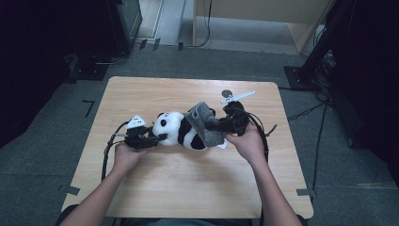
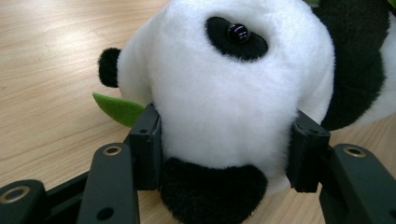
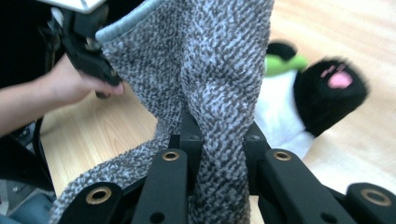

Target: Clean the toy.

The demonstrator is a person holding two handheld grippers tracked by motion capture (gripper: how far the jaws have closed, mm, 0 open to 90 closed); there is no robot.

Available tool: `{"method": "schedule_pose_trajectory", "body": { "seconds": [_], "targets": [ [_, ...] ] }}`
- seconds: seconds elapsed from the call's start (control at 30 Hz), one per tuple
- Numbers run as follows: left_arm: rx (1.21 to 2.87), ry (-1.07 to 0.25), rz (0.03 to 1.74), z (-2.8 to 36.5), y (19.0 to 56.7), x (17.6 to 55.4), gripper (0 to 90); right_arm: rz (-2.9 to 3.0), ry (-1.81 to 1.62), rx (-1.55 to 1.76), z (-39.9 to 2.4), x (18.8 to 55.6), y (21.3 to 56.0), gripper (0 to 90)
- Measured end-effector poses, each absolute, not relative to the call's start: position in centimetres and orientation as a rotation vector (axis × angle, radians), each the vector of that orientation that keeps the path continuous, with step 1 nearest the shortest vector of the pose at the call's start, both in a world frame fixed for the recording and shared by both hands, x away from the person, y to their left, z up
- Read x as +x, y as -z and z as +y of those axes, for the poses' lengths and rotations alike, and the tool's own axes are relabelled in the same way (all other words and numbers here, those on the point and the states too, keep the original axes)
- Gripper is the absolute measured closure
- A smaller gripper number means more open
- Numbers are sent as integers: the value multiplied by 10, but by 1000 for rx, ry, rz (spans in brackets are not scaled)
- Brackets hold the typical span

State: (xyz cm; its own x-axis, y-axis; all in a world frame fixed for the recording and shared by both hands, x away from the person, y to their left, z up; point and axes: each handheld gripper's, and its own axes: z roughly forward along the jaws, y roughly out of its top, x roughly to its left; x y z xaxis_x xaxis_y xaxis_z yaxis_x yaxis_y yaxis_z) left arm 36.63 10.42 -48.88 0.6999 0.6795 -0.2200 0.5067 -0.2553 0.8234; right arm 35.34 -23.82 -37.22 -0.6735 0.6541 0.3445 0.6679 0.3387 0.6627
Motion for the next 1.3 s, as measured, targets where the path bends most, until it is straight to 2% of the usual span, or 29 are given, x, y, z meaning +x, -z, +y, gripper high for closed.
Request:
{"method": "schedule_pose_trajectory", "body": {
  "seconds": [0.57, 0.73, 0.83, 1.3],
  "targets": [
    [1935, -220, 905, 105, 490, 366, 432, -2412, 1394, -1322, -265, 347, 412, 783],
    [1921, -203, 922, 106, 490, 368, 431, -2495, 1259, -1407, -271, 349, 424, 785],
    [1921, -201, 923, 106, 490, 368, 431, -2430, 1291, -1409, -274, 352, 431, 785],
    [1918, -195, 932, 105, 488, 369, 429, -2383, 1390, -1483, -294, 348, 419, 784]
  ]
}}
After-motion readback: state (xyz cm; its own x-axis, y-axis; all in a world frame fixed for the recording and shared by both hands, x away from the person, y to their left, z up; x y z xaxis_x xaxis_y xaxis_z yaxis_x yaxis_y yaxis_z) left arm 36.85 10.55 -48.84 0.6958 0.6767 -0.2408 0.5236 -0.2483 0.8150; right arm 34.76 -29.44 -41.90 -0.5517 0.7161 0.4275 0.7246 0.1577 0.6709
